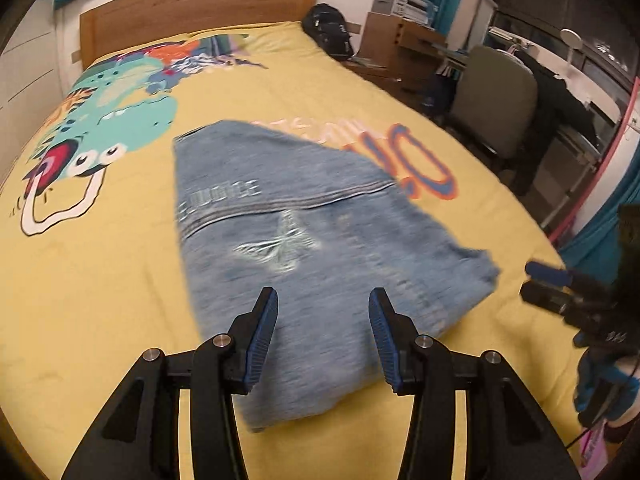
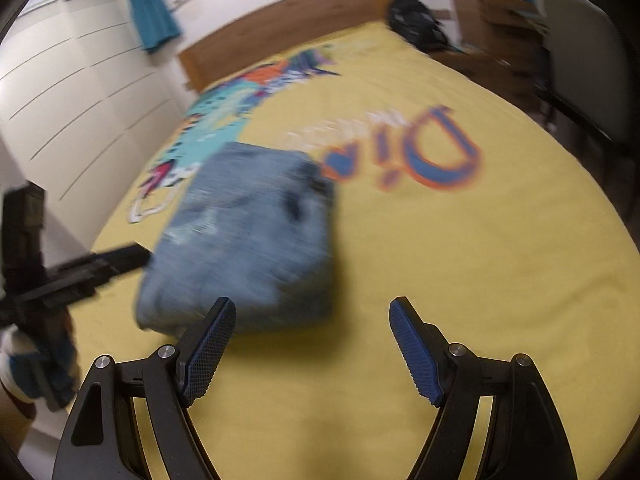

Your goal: Fold large clothes

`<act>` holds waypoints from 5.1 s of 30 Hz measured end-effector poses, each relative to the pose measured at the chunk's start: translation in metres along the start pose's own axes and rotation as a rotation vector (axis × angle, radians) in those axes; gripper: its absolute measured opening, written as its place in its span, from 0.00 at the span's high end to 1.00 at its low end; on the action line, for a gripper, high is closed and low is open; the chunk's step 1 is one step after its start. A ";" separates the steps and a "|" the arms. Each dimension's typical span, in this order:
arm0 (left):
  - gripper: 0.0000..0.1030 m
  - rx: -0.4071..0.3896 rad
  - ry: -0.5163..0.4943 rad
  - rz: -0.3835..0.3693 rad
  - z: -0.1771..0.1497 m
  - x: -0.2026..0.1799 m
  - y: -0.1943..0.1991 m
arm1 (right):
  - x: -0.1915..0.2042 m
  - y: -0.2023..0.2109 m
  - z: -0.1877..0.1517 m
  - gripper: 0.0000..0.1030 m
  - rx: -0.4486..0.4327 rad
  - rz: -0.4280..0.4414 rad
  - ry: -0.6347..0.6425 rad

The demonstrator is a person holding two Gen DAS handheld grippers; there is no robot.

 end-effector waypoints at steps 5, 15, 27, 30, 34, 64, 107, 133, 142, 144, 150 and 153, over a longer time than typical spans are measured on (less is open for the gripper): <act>0.60 0.013 -0.020 0.018 -0.013 0.014 -0.002 | 0.042 -0.029 0.011 0.23 0.013 0.046 0.064; 0.59 0.039 -0.005 -0.030 -0.028 0.016 -0.018 | 0.035 -0.081 -0.011 0.23 0.112 0.008 0.064; 0.34 -0.018 0.103 -0.031 -0.005 0.042 -0.003 | 0.008 -0.070 0.006 0.21 0.072 -0.025 0.014; 0.30 -0.015 0.169 -0.029 0.002 0.063 -0.004 | 0.001 -0.074 0.017 0.21 0.066 -0.030 -0.009; 0.28 0.029 0.260 -0.070 0.002 0.085 -0.018 | -0.009 -0.099 0.023 0.21 0.134 0.002 -0.058; 0.65 -0.037 0.405 -0.335 0.038 0.167 0.004 | 0.023 -0.154 0.051 0.80 0.200 0.438 -0.178; 0.31 -0.087 0.277 0.120 -0.068 0.141 0.157 | 0.076 -0.050 -0.003 0.54 0.120 0.072 -0.017; 0.01 -0.179 0.236 0.258 -0.138 0.070 0.238 | 0.132 0.126 -0.079 0.14 -0.099 -0.247 0.252; 0.01 -0.196 0.204 0.347 -0.161 0.058 0.254 | 0.153 0.148 -0.102 0.13 -0.121 -0.218 0.256; 0.01 -0.198 0.198 0.362 -0.165 0.057 0.254 | 0.155 0.150 -0.104 0.13 -0.125 -0.215 0.258; 0.01 -0.187 0.198 0.390 -0.177 0.056 0.253 | 0.155 0.153 -0.106 0.13 -0.134 -0.210 0.248; 0.01 -0.190 0.207 0.395 -0.182 0.058 0.255 | 0.154 0.152 -0.108 0.13 -0.135 -0.209 0.237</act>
Point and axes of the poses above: each gripper's, at about its wrist camera, not at the fingertips, and y roughly against the way its jaws point, x to its left, z to its top, the point moved 5 cm from there along -y, roughly the way its jaws point, and after that the axes turned 4 degrees about -x, right-handed, at the moved point
